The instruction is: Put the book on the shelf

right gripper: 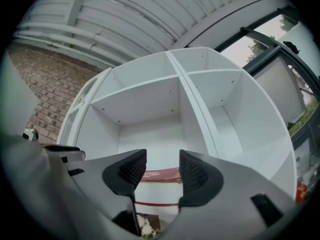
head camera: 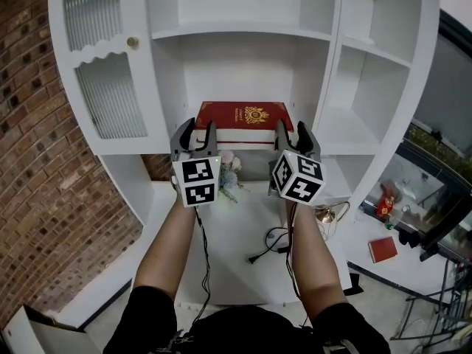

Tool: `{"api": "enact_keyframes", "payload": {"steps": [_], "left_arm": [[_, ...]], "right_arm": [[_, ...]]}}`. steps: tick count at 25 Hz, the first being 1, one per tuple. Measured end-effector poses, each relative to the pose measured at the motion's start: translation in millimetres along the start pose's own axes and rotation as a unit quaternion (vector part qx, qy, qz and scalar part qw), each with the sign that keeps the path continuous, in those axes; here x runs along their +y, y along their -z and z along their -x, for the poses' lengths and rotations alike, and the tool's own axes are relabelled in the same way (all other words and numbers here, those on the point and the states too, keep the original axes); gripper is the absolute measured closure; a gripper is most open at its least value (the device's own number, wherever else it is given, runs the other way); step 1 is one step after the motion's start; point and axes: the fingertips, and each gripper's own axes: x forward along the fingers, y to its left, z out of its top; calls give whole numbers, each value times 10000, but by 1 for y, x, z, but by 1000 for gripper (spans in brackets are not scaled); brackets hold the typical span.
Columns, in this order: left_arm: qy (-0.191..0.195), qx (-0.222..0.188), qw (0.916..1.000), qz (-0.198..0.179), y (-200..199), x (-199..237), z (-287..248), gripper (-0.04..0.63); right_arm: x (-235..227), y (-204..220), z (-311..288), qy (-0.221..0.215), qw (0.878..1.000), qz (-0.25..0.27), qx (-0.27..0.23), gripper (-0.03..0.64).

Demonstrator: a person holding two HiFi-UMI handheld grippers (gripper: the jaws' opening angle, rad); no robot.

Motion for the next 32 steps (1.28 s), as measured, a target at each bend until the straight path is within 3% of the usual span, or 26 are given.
{"api": "enact_keyframes", "payload": {"steps": [8,13,20,32], "left_arm": [[224,23,9992,340,25,-32,64,554],[403,490,9948,795,72,-44,88,580],[455,1212,9862,1036,136,-52,117,581],[487,1197,9855,1100,131,-49,139,581]], "right_arm": [[10,36,66,-130,9996,258,-31,605],[24,80,93,-351,9985,325,251,603],[27,131,118,-450,9961,187,733,603],[32,134,135,-434,9950,161,882,603]]}}
